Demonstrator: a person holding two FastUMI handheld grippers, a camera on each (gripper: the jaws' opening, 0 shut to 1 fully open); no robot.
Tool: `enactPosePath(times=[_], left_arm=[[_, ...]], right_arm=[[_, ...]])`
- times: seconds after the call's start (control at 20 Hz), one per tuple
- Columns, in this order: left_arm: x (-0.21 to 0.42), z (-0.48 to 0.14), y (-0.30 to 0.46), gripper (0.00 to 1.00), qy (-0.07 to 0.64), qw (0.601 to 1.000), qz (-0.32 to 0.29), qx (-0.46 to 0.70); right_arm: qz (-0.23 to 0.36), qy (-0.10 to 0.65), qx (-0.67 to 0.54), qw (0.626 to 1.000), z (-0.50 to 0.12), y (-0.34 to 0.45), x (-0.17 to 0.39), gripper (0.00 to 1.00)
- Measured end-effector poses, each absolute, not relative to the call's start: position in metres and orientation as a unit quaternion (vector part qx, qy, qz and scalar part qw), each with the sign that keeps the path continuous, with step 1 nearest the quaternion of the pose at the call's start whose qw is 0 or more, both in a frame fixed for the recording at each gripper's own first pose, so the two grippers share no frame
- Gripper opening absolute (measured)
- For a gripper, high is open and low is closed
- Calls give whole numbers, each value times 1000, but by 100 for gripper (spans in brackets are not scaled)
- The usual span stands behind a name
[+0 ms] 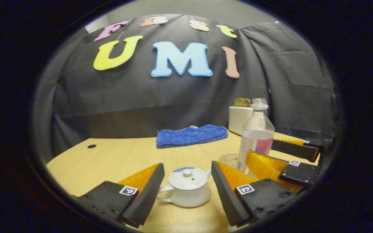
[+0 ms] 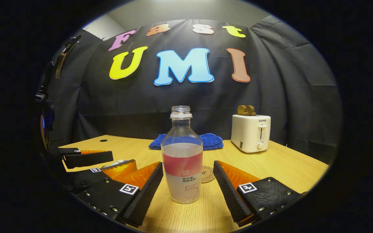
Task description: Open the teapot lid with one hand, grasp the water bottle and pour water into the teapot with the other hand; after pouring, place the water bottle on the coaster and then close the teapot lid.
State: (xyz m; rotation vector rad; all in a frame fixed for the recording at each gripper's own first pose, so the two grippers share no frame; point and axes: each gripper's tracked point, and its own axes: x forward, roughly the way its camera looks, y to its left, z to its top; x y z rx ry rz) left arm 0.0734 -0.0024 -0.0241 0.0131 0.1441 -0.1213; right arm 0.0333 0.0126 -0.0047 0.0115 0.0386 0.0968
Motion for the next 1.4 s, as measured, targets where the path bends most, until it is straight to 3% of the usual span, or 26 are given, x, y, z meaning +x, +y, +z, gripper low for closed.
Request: enactPosePath(times=[0.25, 0.3, 0.45, 0.9, 1.0, 1.25, 1.3, 1.4], left_arm=[[81, -26, -2, 84, 76, 995, -58, 8], [81, -26, -1, 70, 78, 995, -56, 11], [79, -27, -3, 60, 83, 995, -58, 22], [72, -20, 1, 60, 77, 995, -54, 23], [81, -24, 0, 39, 73, 995, -62, 13], [86, -26, 2, 38, 70, 996, -59, 19], [84, -25, 1, 27, 71, 996, -57, 24], [83, -26, -1, 27, 72, 995, -56, 33]], right_arm=[[47, 15, -2, 999, -3, 13, 33, 96], [47, 15, -2, 999, -4, 14, 33, 96], [48, 16, 1, 999, -3, 14, 33, 96], [46, 16, 0, 999, -4, 13, 33, 96], [47, 16, 0, 999, -4, 13, 33, 96], [46, 16, 1, 999, -4, 13, 33, 96], [46, 16, 1, 999, -5, 13, 33, 96], [46, 16, 1, 999, -5, 12, 34, 96]])
